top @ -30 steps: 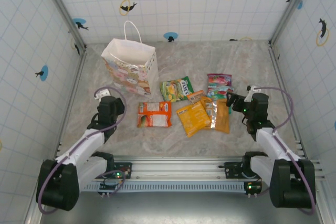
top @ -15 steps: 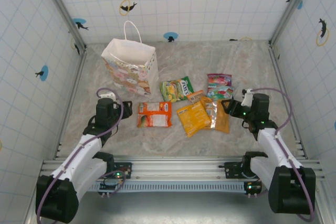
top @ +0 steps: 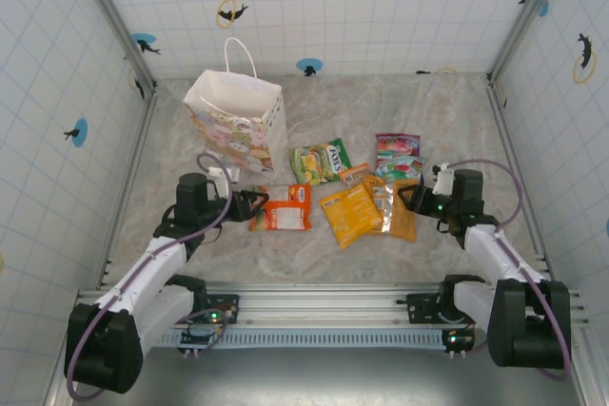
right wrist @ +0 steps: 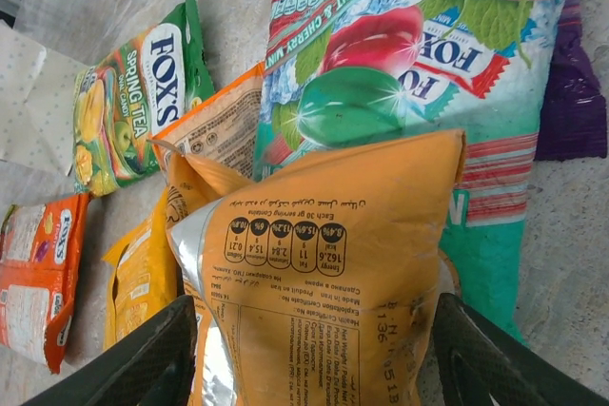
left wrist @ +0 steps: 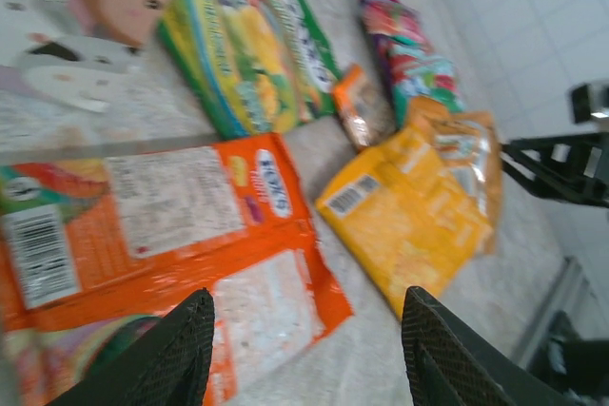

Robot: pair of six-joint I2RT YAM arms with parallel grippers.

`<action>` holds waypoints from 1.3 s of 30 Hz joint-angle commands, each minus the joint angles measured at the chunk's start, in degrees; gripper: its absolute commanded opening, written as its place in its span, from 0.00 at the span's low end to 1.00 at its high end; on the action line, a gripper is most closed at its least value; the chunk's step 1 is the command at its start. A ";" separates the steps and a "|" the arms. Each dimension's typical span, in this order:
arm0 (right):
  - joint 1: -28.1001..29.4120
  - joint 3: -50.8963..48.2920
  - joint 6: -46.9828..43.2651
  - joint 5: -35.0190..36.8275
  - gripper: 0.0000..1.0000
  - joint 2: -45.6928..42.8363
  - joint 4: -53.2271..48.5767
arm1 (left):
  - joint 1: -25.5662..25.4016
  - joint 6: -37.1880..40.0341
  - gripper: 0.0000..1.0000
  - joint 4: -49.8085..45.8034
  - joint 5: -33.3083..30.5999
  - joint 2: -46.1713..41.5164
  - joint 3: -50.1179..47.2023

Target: Place the snacks into the paper bag

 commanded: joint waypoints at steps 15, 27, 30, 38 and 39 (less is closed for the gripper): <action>0.01 -0.85 -2.59 0.72 0.69 5.49 2.89 | -0.99 2.03 0.54 4.26 8.99 -0.15 2.18; -0.30 -0.12 -4.39 1.24 0.17 4.97 0.98 | -1.31 3.17 0.51 4.13 8.24 0.35 2.71; -0.34 0.00 -4.40 1.68 0.08 4.06 0.79 | -1.38 3.89 0.50 3.24 7.83 0.54 3.17; -0.26 1.04 -4.80 0.15 0.00 -0.80 0.08 | -1.90 5.41 0.48 2.77 7.21 0.50 4.40; -0.25 1.16 -5.16 -0.05 0.00 -1.81 -0.05 | -2.00 5.62 0.48 2.64 7.17 0.55 4.68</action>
